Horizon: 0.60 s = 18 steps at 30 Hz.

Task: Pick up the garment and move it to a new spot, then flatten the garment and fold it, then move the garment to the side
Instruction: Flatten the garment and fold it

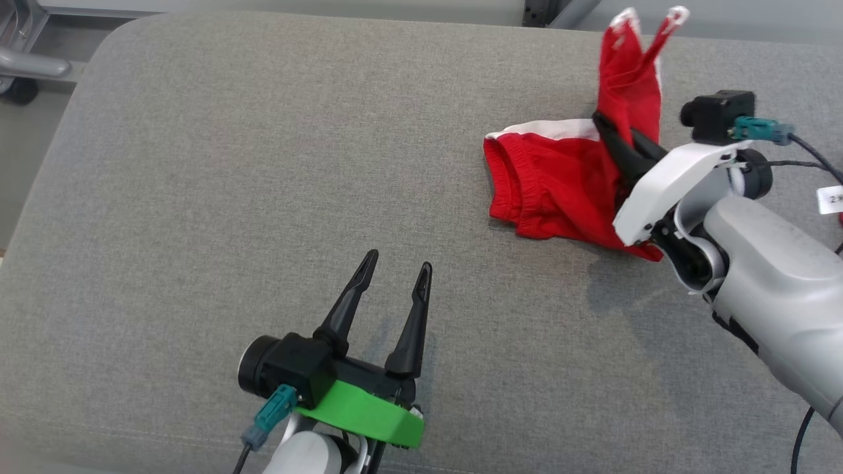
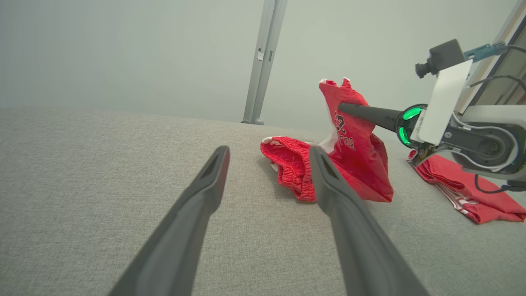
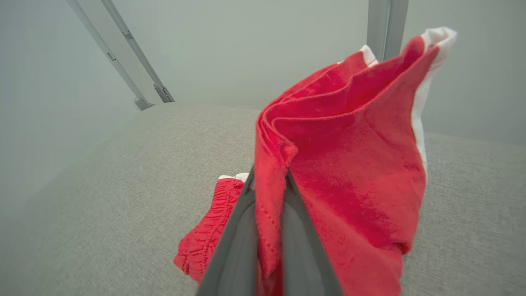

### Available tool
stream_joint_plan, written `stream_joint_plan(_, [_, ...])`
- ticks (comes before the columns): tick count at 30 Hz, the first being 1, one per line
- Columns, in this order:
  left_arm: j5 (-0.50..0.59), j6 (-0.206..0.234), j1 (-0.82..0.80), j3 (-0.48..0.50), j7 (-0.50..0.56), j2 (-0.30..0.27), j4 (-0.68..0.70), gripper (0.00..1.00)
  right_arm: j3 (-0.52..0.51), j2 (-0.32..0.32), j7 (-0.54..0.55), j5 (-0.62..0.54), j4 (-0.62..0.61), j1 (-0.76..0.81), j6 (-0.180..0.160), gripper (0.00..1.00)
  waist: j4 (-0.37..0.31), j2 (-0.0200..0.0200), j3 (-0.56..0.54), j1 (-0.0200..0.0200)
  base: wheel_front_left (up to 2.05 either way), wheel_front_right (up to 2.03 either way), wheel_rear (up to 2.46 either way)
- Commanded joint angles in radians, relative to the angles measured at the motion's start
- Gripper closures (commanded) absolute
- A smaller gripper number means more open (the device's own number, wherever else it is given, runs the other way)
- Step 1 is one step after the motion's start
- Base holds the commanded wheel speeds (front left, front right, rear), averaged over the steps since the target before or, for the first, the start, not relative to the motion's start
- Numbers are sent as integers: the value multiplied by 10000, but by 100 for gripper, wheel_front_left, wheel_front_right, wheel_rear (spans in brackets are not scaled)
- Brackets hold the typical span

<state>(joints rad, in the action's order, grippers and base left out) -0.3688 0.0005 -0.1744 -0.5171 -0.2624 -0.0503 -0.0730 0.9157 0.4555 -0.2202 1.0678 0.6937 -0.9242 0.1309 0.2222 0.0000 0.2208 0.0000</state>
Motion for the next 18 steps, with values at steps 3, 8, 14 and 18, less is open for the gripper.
stream_joint_plan(3, [-125, 42, 11, -11, -26, -8, 12, 0, 555, -194, 269, -144, -102, 25, -5, 100, 71, 0, 19, 0, 0, 0, 0])
stream_joint_plan(8, [-238, 65, -18, -60, -26, -8, 37, 0, 1306, -391, 482, -14, -279, 248, -5, 100, 145, 0, 0, 0, 0, 0, 0])
stream_joint_plan(14, [-287, 90, 95, -29, -26, -8, 88, 0, 1832, -614, 399, 372, -501, 556, -4, 96, 63, 0, -58, 0, 0, 0, 0])
stream_joint_plan(18, [-287, 56, 87, -51, -26, -9, 118, 0, 2112, -932, 198, 564, -306, 817, -4, 0, -47, 0, -119, 0, 0, 0, 0])
